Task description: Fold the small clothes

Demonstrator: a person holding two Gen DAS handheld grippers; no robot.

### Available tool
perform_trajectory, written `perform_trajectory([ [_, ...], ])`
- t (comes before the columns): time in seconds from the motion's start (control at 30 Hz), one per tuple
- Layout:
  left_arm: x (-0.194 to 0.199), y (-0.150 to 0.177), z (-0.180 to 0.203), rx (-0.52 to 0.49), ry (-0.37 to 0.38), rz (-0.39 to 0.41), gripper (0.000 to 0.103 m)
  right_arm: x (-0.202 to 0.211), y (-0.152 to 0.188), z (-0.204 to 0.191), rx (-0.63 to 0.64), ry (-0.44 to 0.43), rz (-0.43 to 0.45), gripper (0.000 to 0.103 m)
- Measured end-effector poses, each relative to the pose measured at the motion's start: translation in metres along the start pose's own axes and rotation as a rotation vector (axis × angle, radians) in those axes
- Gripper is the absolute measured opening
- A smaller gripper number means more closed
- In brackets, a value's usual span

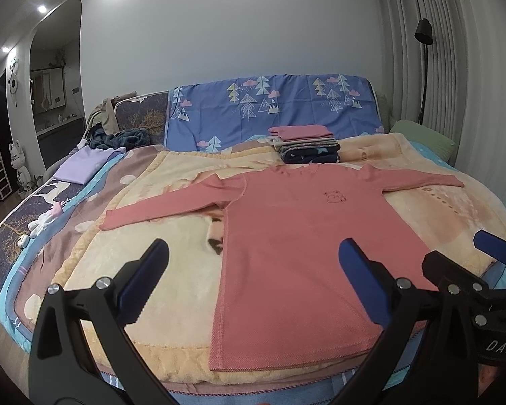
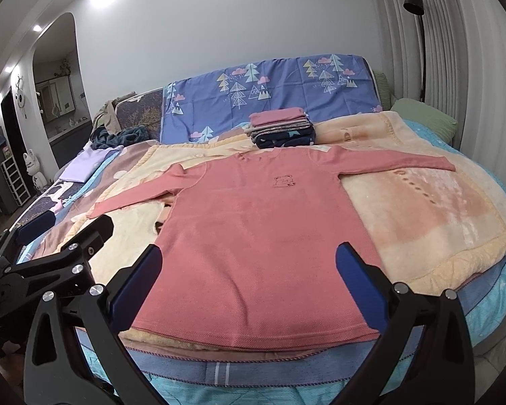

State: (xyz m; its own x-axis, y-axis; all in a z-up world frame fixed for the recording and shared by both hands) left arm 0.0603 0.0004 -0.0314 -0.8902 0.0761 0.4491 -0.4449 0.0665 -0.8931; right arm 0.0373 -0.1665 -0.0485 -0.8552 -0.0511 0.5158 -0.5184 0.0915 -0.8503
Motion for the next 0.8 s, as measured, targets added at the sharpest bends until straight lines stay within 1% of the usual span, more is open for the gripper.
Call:
perform_trajectory([
  [0.13, 0.0, 0.001, -0.001, 0.013, 0.014, 0.001, 0.101, 0.0, -0.002, 0.001, -0.007, 0.007, 0.012, 0.102],
  [0.47, -0.007, 0.002, 0.004, 0.015, 0.021, -0.01, 0.101, -0.007, 0.0, 0.006, -0.017, -0.003, -0.005, 0.102],
  [0.8, -0.019, 0.001, 0.007, 0.021, 0.031, -0.024, 0.101, -0.013, -0.002, 0.007, -0.024, -0.01, -0.003, 0.102],
])
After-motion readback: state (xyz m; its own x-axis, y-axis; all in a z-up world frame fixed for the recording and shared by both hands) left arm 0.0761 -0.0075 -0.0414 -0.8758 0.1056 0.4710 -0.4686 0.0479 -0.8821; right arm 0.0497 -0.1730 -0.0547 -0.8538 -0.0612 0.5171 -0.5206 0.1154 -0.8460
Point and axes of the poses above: each gripper's, at about its wrist camera, not at the fingertips, and x roughly against the way its jaws point, z to its right, y to its underside, the point moved 8 cm from there along -x, roughly the way its jaws point, and after that the axes turned 3 degrees about y, right-handed, at the moved point
